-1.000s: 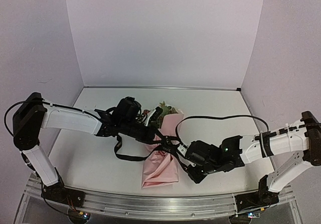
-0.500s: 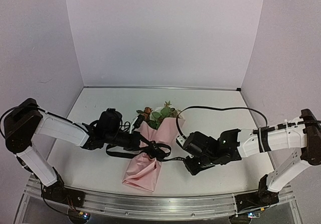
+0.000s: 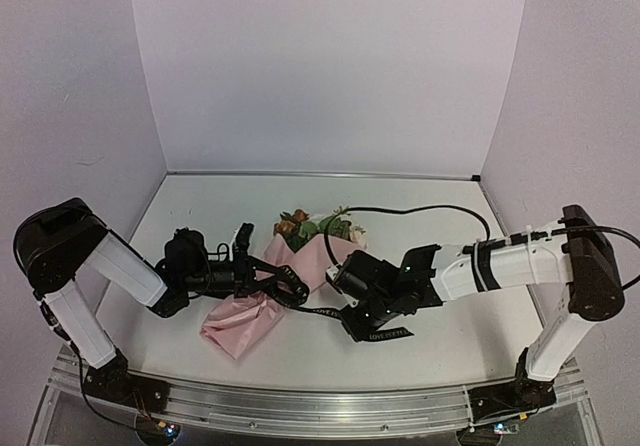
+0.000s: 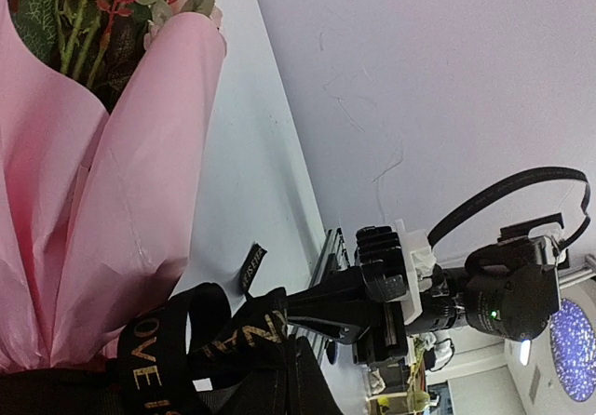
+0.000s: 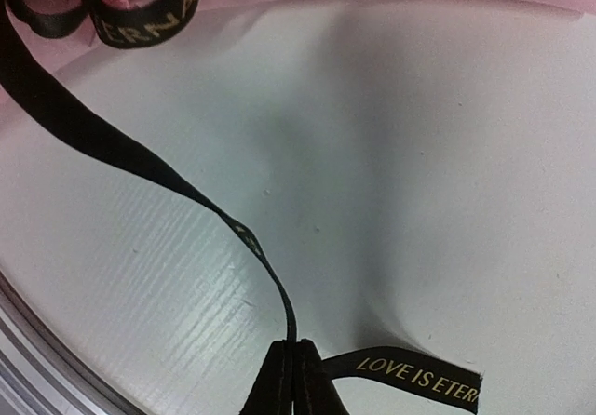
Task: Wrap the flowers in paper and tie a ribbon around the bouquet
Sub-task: Cross the half-tied ribbon over the folded bouquet.
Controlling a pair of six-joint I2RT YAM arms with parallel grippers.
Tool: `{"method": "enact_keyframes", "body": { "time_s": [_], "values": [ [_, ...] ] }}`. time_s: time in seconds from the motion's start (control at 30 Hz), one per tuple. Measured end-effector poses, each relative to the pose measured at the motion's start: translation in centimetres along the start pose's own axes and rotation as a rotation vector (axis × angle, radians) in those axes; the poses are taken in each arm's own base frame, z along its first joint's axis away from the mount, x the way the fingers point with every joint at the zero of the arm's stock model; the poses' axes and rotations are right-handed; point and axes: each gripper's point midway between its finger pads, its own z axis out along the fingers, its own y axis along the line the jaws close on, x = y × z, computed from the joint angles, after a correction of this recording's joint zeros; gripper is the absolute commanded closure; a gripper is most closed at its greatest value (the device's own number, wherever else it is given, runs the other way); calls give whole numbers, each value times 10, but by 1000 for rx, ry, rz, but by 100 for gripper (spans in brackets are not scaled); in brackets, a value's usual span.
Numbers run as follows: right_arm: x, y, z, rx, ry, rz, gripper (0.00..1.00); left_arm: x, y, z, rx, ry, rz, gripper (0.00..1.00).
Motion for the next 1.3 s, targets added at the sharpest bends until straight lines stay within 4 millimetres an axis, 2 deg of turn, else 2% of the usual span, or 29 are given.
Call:
{"method": "enact_keyframes", "body": {
  "time_s": [0.1, 0.2, 0.3, 0.37, 0.47, 0.6, 0.7, 0.77, 0.93, 1.17, 1.23, 1.3],
  "values": [
    [-11, 4, 3, -8, -8, 14, 100, -5, -1, 0, 4, -28, -27, 100],
    [-14, -1, 5, -3, -6, 46, 100, -14, -2, 1, 19, -79, -50, 100],
    [-13, -17, 9, 16, 3, 101, 100, -20, 6, 9, 16, -120, -111, 100],
    [-4, -34, 13, 43, 21, 135, 100, -20, 9, 24, 9, -130, -144, 100],
    [15, -63, 12, 87, 56, 182, 100, -12, -4, 60, 41, -110, -155, 100],
    [29, -91, -2, 115, 50, 235, 100, -10, -40, 98, 124, -110, -140, 100],
    [33, -104, -11, 125, 34, 262, 100, -19, -56, 107, 155, -153, -134, 100],
    [36, -111, -15, 137, 28, 272, 100, -27, -56, 107, 149, -191, -139, 100],
    [37, -117, -19, 159, 28, 268, 100, -33, -30, 101, 65, -236, -177, 100],
    [44, -122, -20, 183, 56, 265, 100, -11, 29, 69, -50, -218, -253, 100],
    [45, -123, -19, 187, 69, 265, 100, -6, 50, 59, -86, -213, -286, 96],
    [43, -121, -18, 184, 79, 264, 100, -3, 61, 51, -106, -210, -309, 89]
  ]
}}
